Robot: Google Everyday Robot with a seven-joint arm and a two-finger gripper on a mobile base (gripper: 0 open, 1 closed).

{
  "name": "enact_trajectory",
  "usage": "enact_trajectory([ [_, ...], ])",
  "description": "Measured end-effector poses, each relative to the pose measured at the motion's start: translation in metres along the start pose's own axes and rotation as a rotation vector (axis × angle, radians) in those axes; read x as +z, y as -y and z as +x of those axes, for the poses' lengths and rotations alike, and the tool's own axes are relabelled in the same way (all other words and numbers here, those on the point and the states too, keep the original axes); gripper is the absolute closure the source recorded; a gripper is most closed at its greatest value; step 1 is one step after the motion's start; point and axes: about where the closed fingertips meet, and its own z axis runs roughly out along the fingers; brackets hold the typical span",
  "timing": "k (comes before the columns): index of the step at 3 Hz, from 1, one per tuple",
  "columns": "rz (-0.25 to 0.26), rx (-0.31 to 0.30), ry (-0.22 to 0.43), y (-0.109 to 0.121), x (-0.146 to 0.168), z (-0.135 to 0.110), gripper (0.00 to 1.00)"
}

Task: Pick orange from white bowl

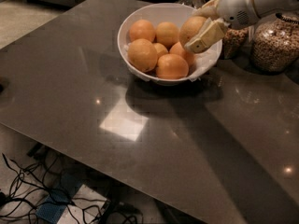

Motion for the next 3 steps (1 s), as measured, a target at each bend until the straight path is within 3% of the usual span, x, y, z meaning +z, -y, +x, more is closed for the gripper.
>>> enact_trajectory([
  [2, 0.093, 0.05, 0.115, -0.0171, -0.0082, -0.0091, 1.0],
  [3, 0.092, 0.05, 0.115, -0.0171, -0.0082, -0.0091, 1.0],
])
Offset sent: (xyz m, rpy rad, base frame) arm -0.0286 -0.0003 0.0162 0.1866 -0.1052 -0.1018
